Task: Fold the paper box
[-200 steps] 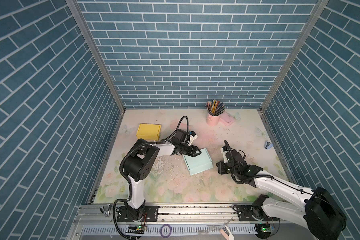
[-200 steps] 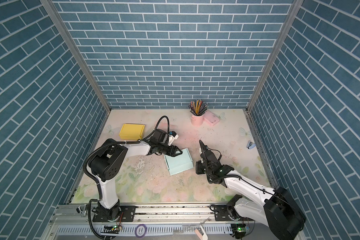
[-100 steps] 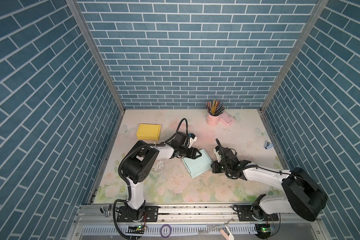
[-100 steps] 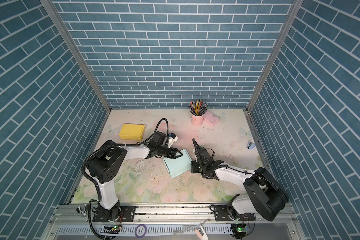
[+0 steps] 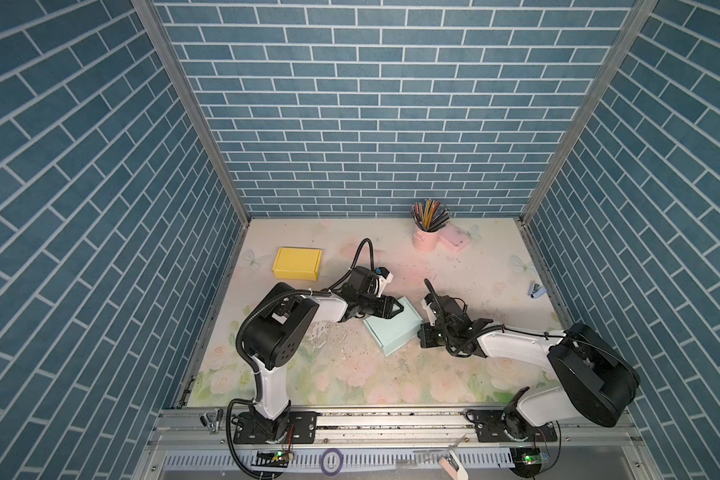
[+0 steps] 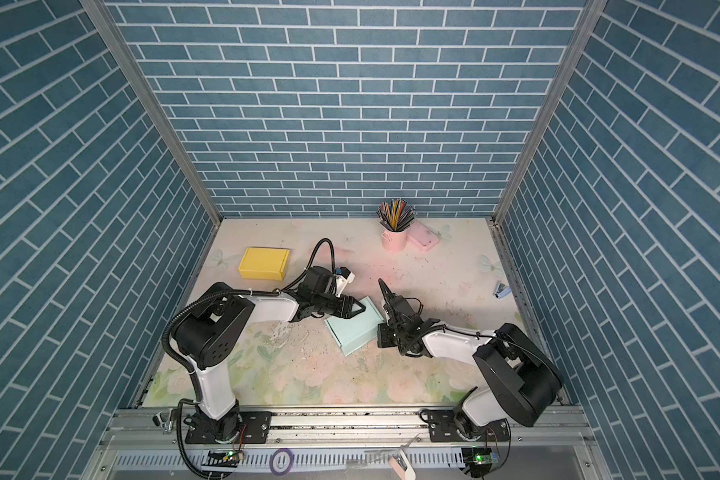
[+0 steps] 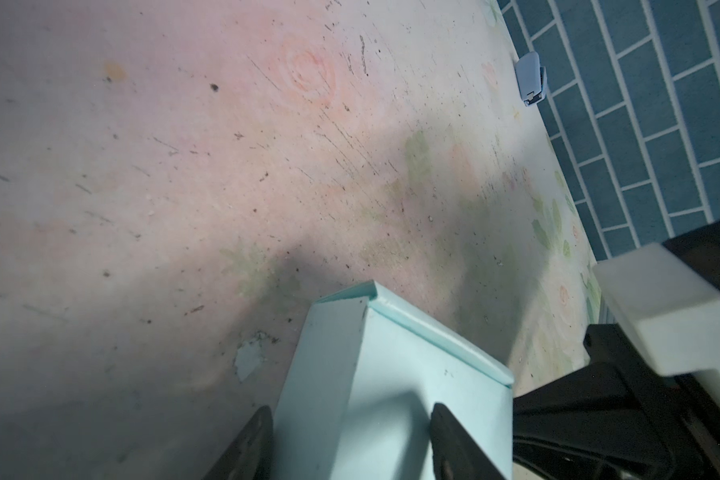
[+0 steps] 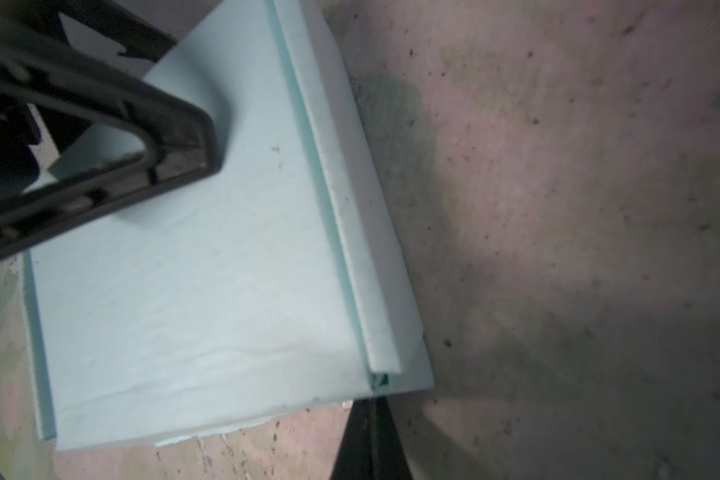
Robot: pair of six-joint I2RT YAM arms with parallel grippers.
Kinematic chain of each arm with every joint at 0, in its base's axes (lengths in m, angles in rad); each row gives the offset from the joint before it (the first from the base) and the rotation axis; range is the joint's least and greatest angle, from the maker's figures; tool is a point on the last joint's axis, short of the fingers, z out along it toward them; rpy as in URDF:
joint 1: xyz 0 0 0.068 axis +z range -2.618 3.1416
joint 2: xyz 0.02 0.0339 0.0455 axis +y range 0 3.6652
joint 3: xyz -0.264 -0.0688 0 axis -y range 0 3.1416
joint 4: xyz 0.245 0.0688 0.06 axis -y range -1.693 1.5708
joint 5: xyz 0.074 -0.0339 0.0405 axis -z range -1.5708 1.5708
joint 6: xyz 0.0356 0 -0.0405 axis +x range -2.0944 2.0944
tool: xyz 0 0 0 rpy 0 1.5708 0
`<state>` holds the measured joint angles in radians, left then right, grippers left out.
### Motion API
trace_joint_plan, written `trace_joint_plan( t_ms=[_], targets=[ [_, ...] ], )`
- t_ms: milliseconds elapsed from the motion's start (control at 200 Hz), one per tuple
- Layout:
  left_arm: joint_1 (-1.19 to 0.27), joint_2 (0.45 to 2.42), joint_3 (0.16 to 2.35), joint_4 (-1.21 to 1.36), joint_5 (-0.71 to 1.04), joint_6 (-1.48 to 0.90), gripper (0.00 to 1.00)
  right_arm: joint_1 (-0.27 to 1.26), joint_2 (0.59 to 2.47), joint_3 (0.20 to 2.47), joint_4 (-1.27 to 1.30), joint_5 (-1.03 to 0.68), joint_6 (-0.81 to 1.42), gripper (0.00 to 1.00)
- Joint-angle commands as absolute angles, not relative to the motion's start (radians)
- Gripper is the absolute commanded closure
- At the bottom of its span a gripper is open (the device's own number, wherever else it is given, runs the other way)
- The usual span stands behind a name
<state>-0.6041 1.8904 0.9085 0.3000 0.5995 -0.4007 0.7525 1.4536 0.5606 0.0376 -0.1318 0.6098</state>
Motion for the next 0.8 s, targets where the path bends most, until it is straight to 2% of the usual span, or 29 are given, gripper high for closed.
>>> trace_joint_plan(
  t_ms=[0,175,595,795],
  targets=[
    [-0.662,1.889,0.852,0.222,0.658,-0.429,0.41,0.749,1.432,0.558,0.134,-0.064,0.659,1.0],
    [-0.661,1.874,0.807,0.253,0.668,-0.446,0.41,0.715,1.376,0.515,0.148,-0.039,0.687,0.98],
    [-0.707,1.865,0.796,0.343,0.705,-0.503,0.41,0.74,1.536,0.66,0.215,-0.154,0.659,0.99],
    [-0.693,1.869,0.801,0.347,0.691,-0.511,0.41,0.767,1.49,0.637,0.183,-0.105,0.66,0.98]
  ],
)
